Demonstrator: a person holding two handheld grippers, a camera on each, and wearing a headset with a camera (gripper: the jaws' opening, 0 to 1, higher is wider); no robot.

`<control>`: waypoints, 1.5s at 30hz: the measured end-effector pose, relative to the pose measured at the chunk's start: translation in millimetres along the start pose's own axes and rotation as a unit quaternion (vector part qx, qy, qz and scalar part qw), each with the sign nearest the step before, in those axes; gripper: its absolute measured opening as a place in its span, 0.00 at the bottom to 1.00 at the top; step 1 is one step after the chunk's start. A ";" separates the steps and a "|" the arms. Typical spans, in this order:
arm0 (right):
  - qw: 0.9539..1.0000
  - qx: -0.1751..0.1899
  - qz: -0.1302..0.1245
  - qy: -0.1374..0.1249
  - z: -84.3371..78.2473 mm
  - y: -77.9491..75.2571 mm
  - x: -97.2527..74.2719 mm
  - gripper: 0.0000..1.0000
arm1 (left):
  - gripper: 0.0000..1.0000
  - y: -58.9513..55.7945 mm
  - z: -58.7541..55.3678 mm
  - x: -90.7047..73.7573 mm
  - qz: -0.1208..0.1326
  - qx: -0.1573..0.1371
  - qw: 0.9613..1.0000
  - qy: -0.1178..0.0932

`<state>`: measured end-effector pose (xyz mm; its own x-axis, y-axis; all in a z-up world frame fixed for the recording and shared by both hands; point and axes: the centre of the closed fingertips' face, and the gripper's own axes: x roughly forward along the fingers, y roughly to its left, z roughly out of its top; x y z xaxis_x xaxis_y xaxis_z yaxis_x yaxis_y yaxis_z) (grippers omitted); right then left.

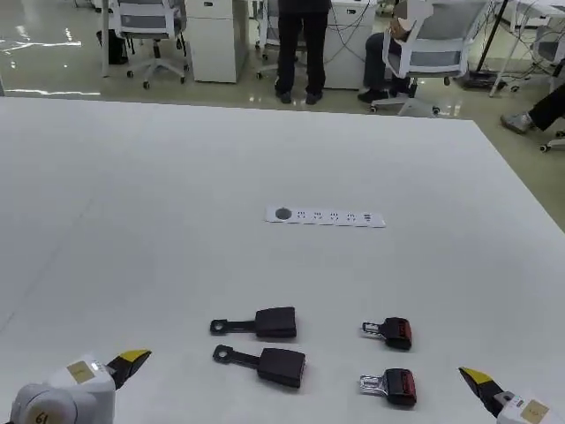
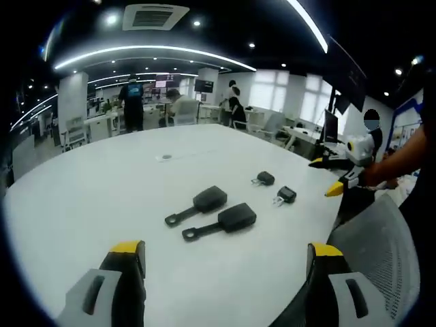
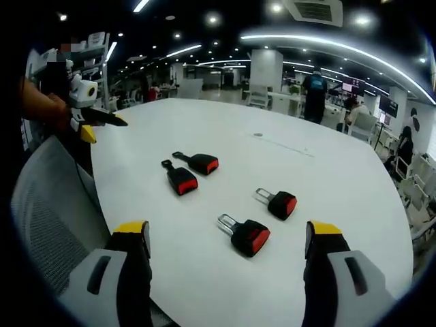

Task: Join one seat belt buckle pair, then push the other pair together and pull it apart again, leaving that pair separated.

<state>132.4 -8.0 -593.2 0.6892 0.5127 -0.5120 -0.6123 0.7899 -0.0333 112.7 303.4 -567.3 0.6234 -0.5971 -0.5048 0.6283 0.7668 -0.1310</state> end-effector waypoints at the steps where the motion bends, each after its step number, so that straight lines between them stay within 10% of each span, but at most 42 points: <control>1: 1.000 0.001 0.000 0.000 0.0 0.2 0.1 0.94 | 0.99 0.4 -0.1 0.1 0.000 0.000 1.000 0.000; 45: 1.000 0.003 -0.007 0.012 -8.4 -2.2 -7.7 0.94 | 0.97 -1.1 -6.1 -0.7 0.002 0.012 1.000 0.011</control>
<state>125.1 -16.6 -596.3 0.6877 0.4938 -0.5323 -0.6005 0.7989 -0.0347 108.7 304.4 -572.0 0.6161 -0.5885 -0.5234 0.6372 0.7631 -0.1079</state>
